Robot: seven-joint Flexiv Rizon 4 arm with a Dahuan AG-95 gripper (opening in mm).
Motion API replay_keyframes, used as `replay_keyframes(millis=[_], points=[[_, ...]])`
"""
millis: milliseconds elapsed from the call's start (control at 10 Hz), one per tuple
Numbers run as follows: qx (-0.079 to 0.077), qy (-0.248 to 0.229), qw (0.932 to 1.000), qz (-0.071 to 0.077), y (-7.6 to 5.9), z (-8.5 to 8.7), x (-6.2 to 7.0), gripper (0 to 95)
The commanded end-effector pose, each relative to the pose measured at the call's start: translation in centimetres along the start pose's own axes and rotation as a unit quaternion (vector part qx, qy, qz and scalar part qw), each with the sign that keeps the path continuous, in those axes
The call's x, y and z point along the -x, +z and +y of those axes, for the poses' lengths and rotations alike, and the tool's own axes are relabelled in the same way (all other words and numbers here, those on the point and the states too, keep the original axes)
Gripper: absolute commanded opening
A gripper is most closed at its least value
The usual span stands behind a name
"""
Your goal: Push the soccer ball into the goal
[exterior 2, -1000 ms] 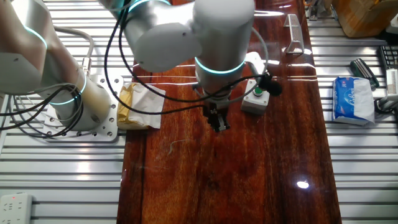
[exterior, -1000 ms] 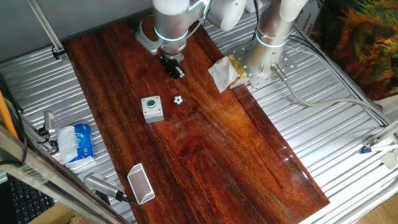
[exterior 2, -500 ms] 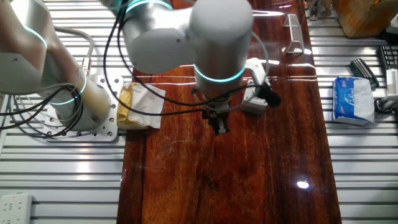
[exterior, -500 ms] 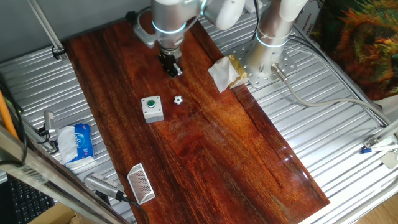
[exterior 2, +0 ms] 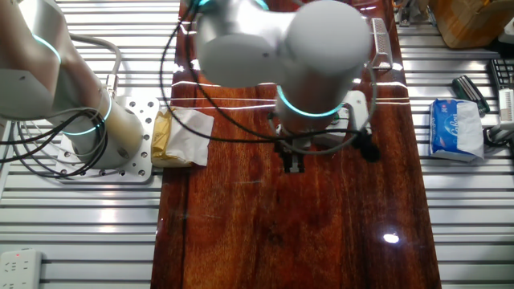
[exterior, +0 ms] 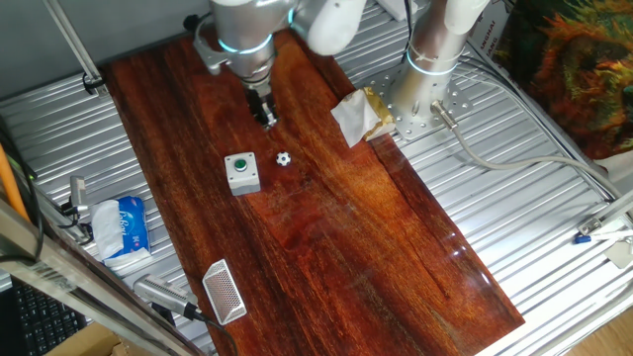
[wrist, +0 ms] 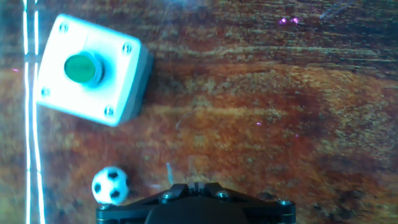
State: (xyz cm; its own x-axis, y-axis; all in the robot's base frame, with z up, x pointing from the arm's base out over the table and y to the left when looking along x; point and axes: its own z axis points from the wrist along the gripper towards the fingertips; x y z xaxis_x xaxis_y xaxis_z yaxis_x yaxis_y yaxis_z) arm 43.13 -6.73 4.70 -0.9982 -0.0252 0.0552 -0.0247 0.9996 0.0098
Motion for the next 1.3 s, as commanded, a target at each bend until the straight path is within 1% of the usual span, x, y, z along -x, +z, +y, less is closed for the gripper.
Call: replay_keyframes(millis=[100, 400, 500, 600, 800, 900, 1000, 1100, 1200, 1300], points=[[-0.002, 0.007, 1.0000, -0.004, 0.3, 0.4, 0.4, 0.0], [0.000, 0.019, 0.9998, -0.004, 0.7, 1.0, 0.8, 0.0], [0.003, 0.031, 0.9995, -0.004, 1.0, 1.4, 1.0, 0.0], [0.003, 0.036, 0.9993, -0.004, 1.3, 1.7, 1.2, 0.0], [0.006, 0.040, 0.9992, -0.003, 1.9, 1.9, 1.2, 0.0], [0.012, 0.042, 0.9991, -0.003, 2.4, 1.9, 0.8, 0.0], [0.013, 0.041, 0.9991, -0.004, 2.6, 1.9, 0.6, 0.0], [0.021, 0.048, 0.9986, -0.002, 3.0, 2.1, 0.5, 0.0], [0.029, 0.061, 0.9977, -0.001, 3.1, 2.6, 0.6, 0.0], [0.030, 0.070, 0.9971, -0.001, 3.2, 3.3, 0.9, 0.0]])
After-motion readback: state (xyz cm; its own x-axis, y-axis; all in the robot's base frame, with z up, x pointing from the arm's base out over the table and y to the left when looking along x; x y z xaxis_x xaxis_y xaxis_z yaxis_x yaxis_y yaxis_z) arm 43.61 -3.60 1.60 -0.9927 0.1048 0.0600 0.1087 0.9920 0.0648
